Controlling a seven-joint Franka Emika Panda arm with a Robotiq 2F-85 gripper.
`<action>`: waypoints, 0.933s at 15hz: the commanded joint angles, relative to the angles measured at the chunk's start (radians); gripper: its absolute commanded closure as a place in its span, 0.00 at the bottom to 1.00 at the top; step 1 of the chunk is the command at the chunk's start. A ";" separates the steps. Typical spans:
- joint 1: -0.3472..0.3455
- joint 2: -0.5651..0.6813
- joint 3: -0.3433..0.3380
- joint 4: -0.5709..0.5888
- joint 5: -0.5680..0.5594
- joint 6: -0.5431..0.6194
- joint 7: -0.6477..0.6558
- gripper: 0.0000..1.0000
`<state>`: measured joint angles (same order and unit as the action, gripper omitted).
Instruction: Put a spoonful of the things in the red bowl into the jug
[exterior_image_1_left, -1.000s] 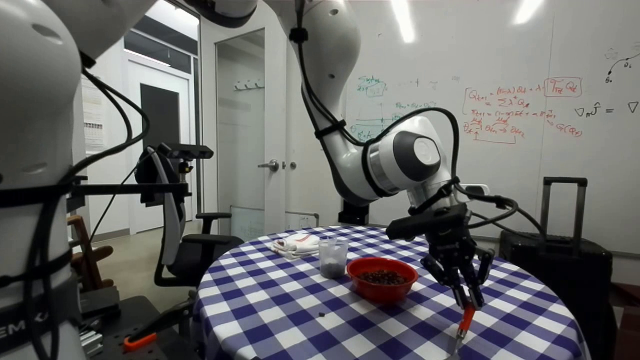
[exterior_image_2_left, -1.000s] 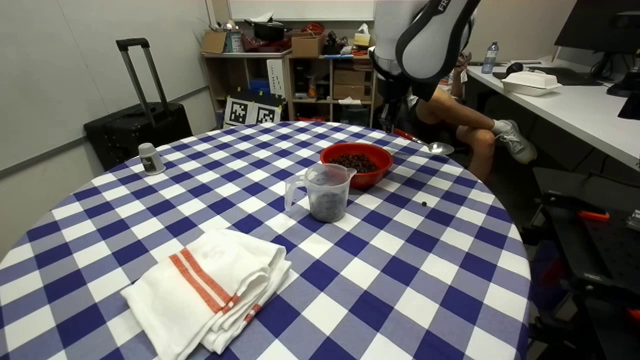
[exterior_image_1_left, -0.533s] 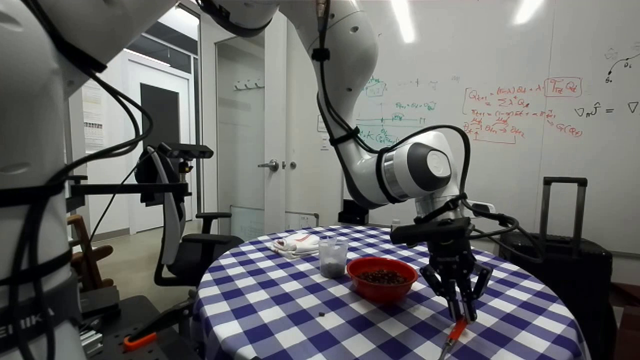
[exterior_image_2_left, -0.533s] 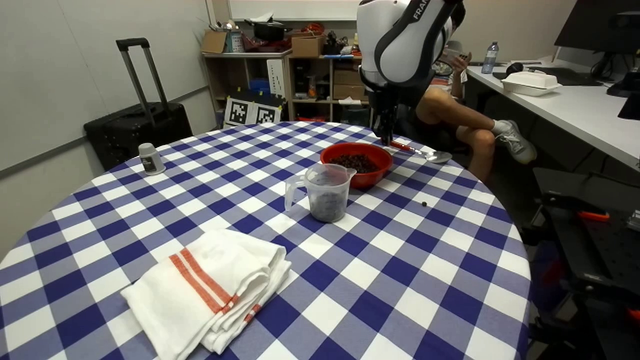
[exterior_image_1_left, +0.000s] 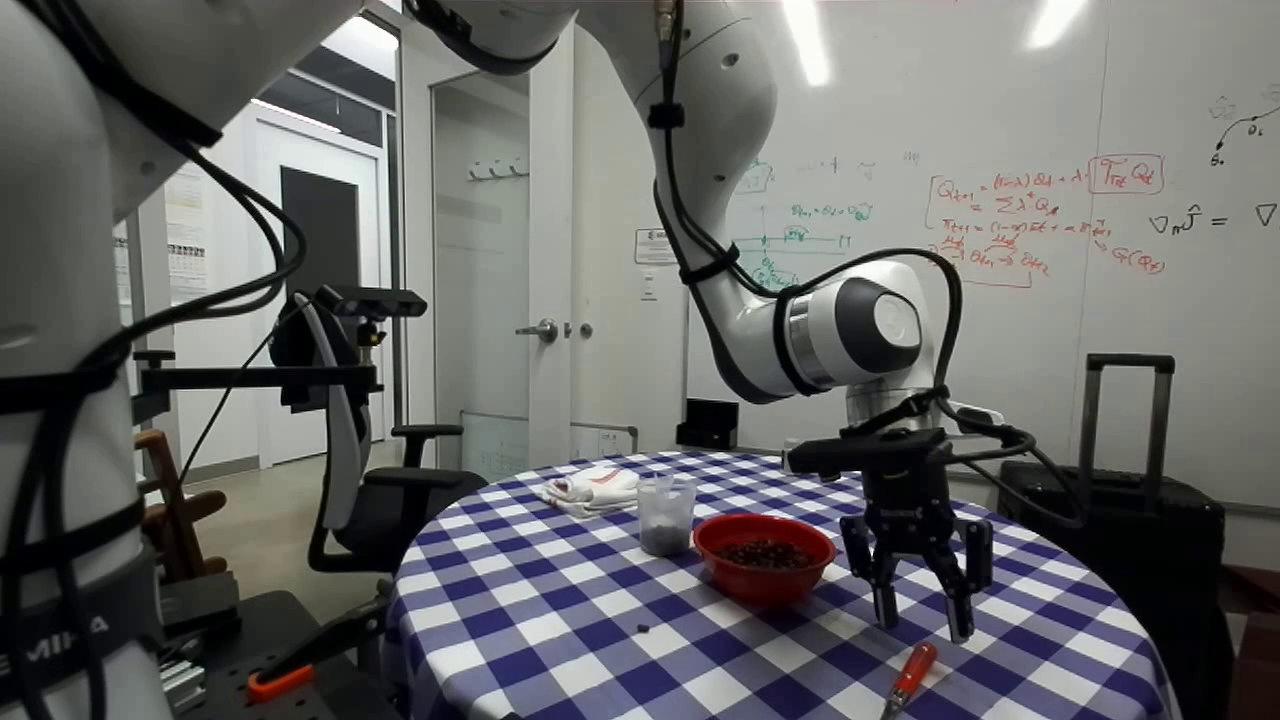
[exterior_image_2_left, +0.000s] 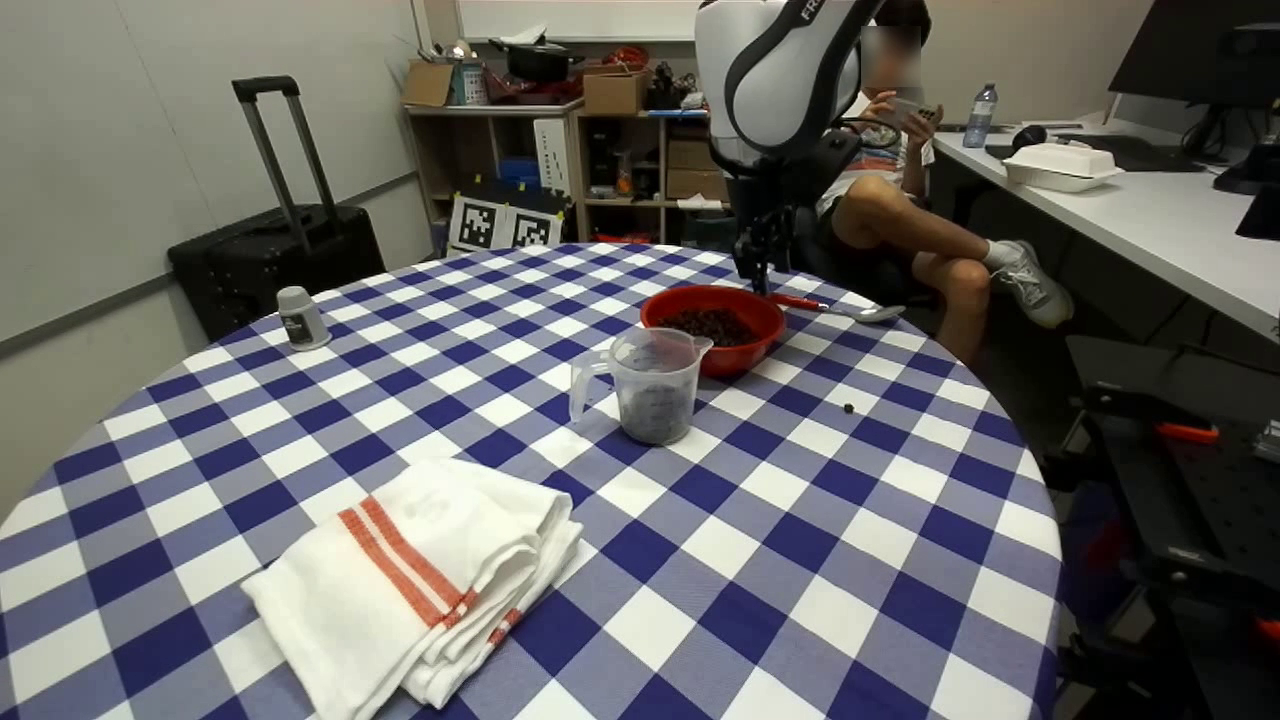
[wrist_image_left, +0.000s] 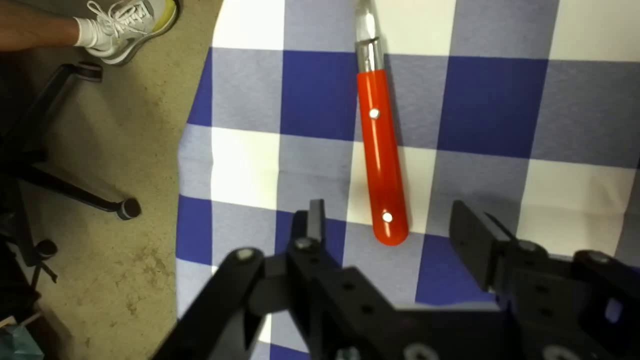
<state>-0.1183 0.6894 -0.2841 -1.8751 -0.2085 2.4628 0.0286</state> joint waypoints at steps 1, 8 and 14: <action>-0.010 -0.048 0.014 0.017 0.018 -0.047 0.041 0.02; 0.045 -0.330 -0.022 -0.120 -0.042 -0.059 0.145 0.00; 0.025 -0.679 0.127 -0.351 0.078 -0.122 -0.065 0.00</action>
<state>-0.0841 0.2001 -0.2200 -2.0780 -0.2007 2.3681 0.0792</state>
